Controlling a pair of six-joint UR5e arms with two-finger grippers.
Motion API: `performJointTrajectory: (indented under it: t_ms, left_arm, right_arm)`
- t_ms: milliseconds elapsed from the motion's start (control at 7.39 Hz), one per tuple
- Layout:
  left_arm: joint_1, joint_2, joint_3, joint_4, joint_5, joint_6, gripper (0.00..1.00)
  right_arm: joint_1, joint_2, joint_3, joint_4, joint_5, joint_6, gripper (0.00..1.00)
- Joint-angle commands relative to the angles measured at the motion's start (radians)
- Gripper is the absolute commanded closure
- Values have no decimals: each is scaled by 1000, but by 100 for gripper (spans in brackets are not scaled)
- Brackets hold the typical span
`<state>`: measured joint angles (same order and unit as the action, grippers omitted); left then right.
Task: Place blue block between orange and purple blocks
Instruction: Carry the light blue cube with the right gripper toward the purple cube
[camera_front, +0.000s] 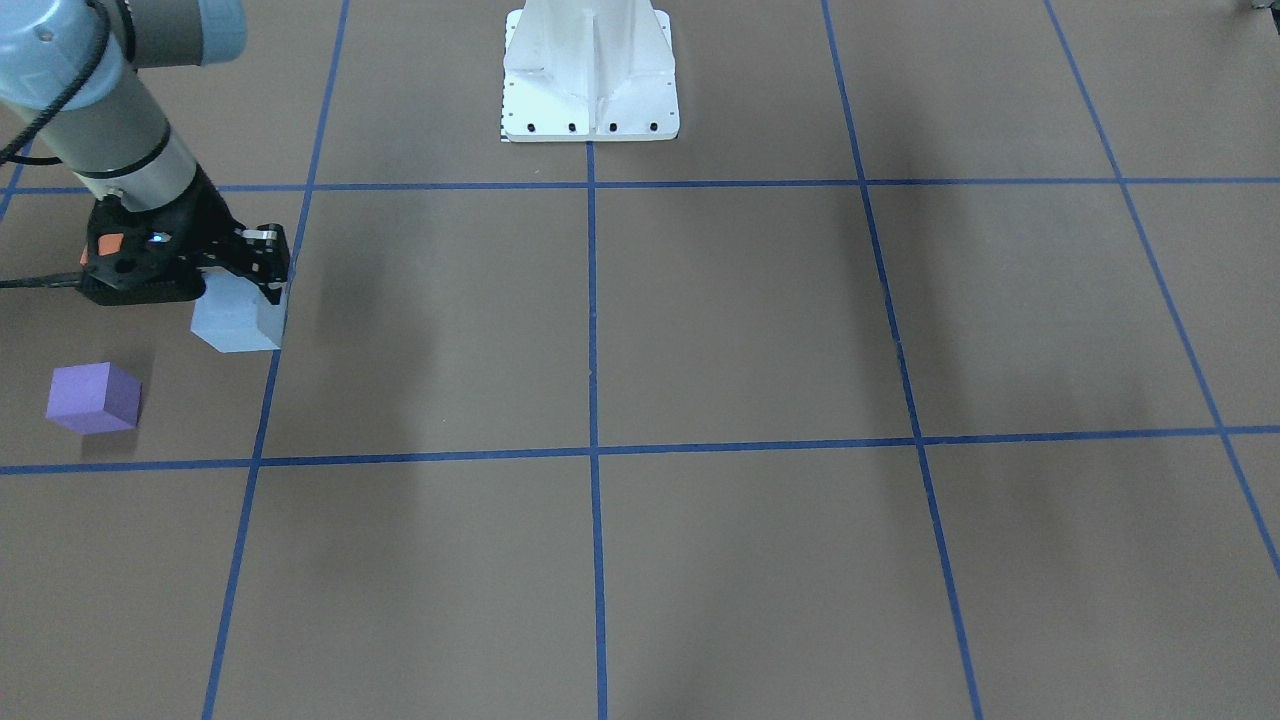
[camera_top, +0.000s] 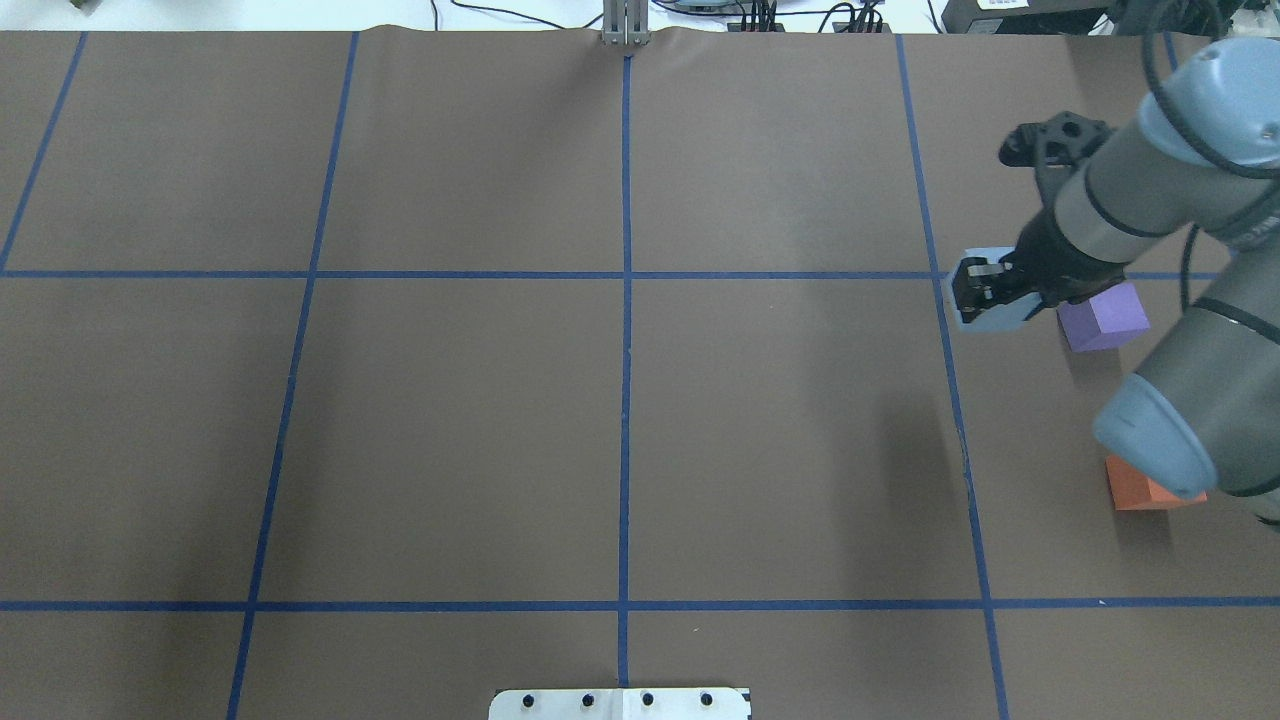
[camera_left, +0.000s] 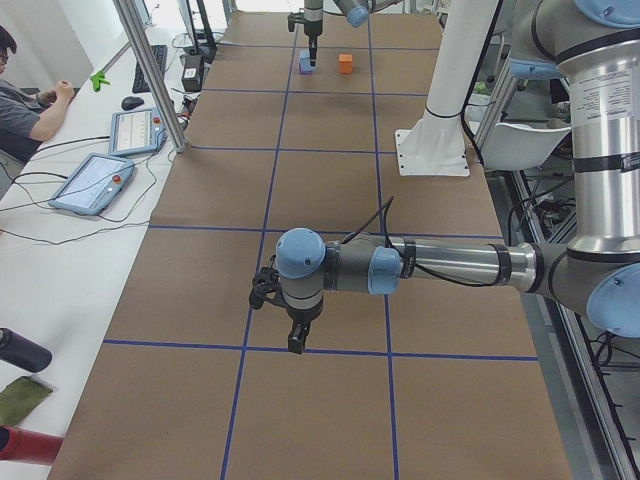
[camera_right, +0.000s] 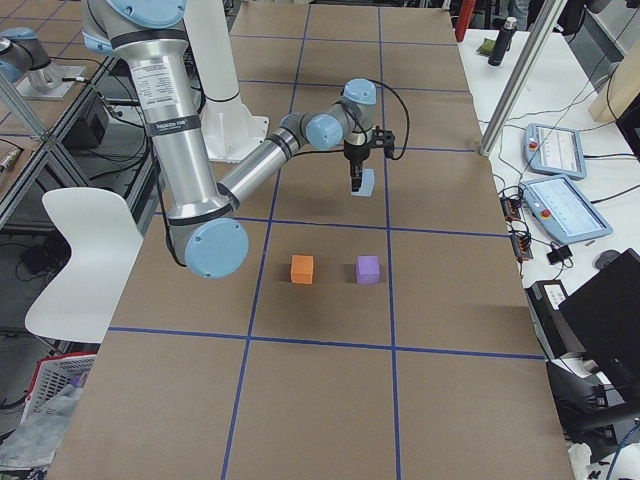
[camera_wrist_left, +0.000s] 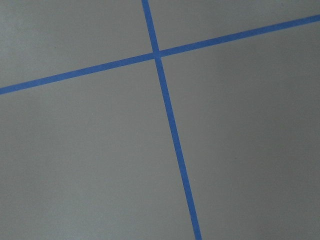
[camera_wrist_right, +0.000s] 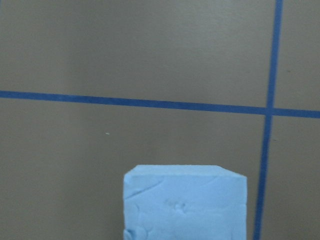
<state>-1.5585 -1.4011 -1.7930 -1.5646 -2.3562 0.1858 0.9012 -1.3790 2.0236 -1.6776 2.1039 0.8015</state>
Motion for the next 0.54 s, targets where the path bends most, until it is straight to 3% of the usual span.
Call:
performJointTrajectory:
  t_ms: [0,135,406]
  left_arm:
    - [0,1,-6,0,0,-2,0]
    - [0,1,-8,0,0,-2,0]
    - [0,1,-8,0,0,-2,0]
  right_arm:
    - [50,-218,46,110,8,-70,100]
    - [50,-324,12,298,11,-61,100]
    - [50,-351,-136,524,11,26,100]
